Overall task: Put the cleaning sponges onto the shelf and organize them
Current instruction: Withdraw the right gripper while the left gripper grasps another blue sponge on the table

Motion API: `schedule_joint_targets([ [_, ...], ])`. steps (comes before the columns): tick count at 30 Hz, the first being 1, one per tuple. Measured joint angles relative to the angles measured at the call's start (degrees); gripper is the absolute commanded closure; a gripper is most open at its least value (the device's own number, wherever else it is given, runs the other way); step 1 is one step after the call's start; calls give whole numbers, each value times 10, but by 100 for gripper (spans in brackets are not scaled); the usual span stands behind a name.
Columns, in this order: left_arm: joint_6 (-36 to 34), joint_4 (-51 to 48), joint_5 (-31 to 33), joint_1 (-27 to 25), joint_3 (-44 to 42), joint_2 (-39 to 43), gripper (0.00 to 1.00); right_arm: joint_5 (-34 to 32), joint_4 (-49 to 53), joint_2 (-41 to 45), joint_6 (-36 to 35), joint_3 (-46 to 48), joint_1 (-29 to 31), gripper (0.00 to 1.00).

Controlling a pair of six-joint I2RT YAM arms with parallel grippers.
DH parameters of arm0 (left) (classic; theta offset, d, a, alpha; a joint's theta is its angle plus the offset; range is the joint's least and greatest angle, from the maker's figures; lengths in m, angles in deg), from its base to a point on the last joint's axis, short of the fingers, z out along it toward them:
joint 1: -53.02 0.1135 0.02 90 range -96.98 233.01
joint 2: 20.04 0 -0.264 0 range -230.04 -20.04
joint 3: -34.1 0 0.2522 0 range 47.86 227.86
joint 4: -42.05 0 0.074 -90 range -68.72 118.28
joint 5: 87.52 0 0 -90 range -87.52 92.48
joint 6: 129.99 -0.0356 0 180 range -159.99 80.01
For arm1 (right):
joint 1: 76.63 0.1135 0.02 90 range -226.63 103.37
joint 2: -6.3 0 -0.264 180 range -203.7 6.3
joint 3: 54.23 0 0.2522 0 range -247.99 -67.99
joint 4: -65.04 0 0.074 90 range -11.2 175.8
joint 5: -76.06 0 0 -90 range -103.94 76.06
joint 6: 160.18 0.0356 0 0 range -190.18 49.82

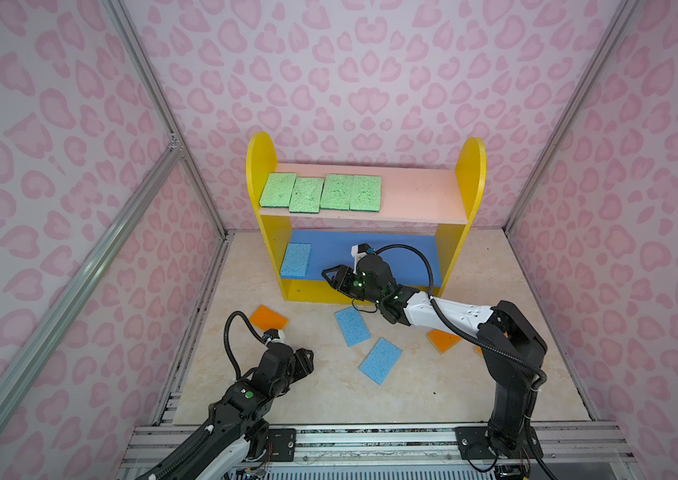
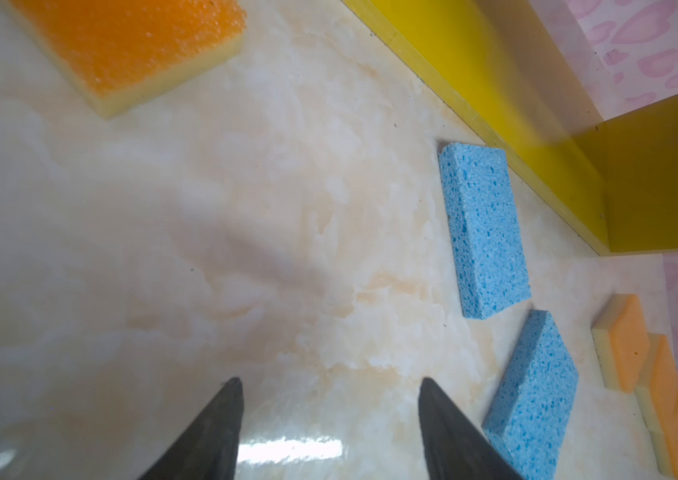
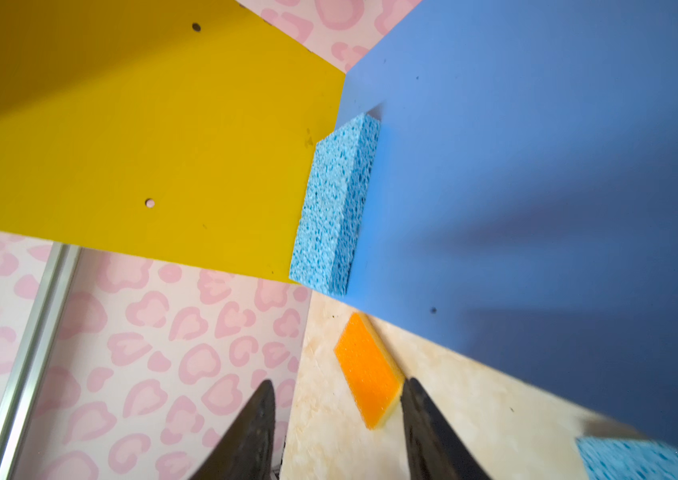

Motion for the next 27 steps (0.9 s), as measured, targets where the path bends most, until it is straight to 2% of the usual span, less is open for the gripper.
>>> schedule_joint_targets([
  [9,46,94,47,-76,36,-146,36,7,14,153,-49,166,-26,48],
  [13,60,122,66,-110,73,-225,42,23,28,210,-65,230,-61,48],
  [20,75,162,79,-122,128,-320,43,53,60,308,-78,330,-132,48],
  [25,77,188,78,-127,170,-392,45,71,83,361,-89,368,-176,48],
  [27,79,200,72,-128,184,-422,48,76,95,378,-93,374,-188,48],
])
